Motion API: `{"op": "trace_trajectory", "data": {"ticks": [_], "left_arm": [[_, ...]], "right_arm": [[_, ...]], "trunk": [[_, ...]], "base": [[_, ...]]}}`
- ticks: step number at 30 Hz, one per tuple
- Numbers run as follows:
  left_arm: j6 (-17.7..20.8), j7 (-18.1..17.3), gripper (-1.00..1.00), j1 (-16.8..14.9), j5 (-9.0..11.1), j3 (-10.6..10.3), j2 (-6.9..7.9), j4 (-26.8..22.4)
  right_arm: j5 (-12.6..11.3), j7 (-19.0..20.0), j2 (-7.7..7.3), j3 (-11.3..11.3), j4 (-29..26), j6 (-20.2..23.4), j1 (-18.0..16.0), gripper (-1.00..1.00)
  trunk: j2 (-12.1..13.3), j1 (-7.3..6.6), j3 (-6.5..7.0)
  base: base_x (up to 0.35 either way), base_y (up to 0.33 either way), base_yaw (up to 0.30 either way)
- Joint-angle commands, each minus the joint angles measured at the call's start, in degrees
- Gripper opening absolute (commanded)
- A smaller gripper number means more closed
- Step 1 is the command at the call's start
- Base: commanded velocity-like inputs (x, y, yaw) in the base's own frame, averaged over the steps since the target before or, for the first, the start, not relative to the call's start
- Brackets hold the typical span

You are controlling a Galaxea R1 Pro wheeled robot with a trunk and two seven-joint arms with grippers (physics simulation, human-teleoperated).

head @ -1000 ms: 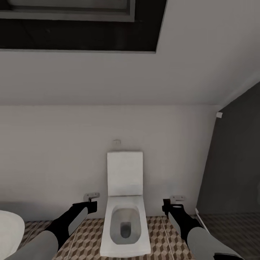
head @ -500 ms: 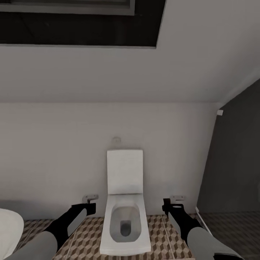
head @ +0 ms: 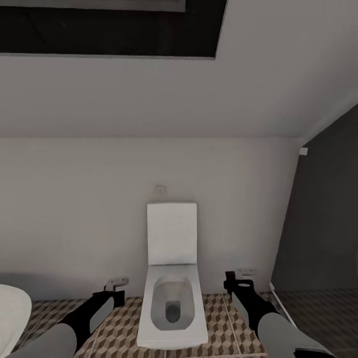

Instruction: Take the four mousetraps from the cabinet in the bathroom and place them on the bathroom floor. Make sure all four end up on the same floor surface, and ensure that at least two of them are either under or directly next to the same bathroom sink.

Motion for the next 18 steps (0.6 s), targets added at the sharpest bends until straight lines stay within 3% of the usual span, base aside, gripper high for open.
{"op": "trace_trajectory", "data": {"ticks": [1,8,18], "left_arm": [[0.0,0.2,-1.0,0.0,0.4,-0.5,0.08,0.2],[-1.0,-3.6,-1.0,0.0,0.5,-0.5,-0.01,3.0],[-1.3,-4.7,-1.0,0.0,0.4,-0.4,0.12,3.7]], "right_arm": [[0.5,-0.1,0.05,-0.4,-0.1,-0.1,0.0,-1.0],[0.5,-0.4,0.04,-0.4,2.7,-2.5,0.0,-1.0],[0.3,-0.7,0.0,-0.4,7.0,-2.4,0.0,-1.0]], "trunk": [[-0.5,0.23,-0.26],[-3.3,1.76,-1.51],[-7.3,3.96,-3.31]], "base": [[0.0,0.0,0.0],[0.0,0.0,0.0],[0.0,0.0,0.0]]}}
